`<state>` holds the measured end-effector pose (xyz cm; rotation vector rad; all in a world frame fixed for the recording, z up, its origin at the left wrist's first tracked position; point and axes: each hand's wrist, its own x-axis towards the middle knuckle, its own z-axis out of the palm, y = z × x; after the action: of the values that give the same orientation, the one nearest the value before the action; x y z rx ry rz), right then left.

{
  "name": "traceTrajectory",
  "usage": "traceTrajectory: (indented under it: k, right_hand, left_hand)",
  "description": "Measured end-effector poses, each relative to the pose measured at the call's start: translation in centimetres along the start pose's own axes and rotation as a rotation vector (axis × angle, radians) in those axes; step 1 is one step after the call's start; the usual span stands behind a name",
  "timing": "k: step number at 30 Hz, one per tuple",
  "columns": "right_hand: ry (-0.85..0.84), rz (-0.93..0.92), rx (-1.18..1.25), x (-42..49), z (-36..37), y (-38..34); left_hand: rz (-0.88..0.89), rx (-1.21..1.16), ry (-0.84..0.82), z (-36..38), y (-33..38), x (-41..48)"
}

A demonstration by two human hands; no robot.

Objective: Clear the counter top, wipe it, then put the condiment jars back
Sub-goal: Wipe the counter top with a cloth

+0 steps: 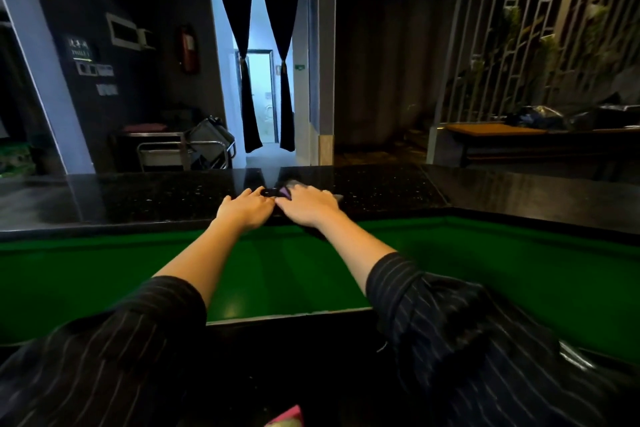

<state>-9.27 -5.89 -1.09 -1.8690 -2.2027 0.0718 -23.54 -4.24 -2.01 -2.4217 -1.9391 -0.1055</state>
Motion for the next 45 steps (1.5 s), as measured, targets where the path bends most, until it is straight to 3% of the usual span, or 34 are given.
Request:
traceTrajectory:
  k: [3, 10, 15, 17, 21, 24, 27, 35, 39, 45]
  right_hand:
    - [-0.069, -0.021, 0.034, -0.7, -1.1, 2.2]
    - [-0.099, 0.353, 0.03, 0.5, -3.6, 14.6]
    - [-0.062, 0.475, -0.06, 3.1, -3.0, 12.8]
    - [-0.052, 0.448, -0.081, 4.1, -2.4, 9.7]
    - [-0.056, 0.17, -0.073, 4.5, -0.1, 2.0]
    - [-0.069, 0.032, -0.028, 2.9, 0.0, 0.0]
    - [-0.076, 0.049, 0.029, 1.4, -1.2, 2.9]
    - [-0.054, 0.316, 0.004, 1.3, -3.2, 11.7]
    - [-0.026, 0.35, -0.051, 2.6, -2.0, 10.4]
    - [0.107, 0.159, -0.044, 0.1, 0.3, 3.8]
  left_hand:
    - [0.018, -0.034, -0.012, 0.1, -0.3, -0.1]
    - [0.005, -0.128, 0.006, 0.7, -0.5, 0.3]
    - [-0.008, -0.139, 0.016, 0.8, -0.4, 0.6]
    - [-0.009, -0.136, 0.019, 0.8, -0.2, 0.6]
    - [-0.011, -0.146, 0.023, 0.7, -0.4, 0.6]
    - [0.003, -0.094, 0.018, 0.7, -0.6, 0.4]
    - [-0.025, -0.133, 0.004, 0.6, -0.5, 0.4]
    - [-0.034, -0.136, 0.011, 0.9, -0.4, 0.8]
    - [-0.04, -0.132, 0.015, 0.8, -0.2, 0.9]
    - [-0.063, -0.137, -0.032, 0.2, 0.3, 0.5]
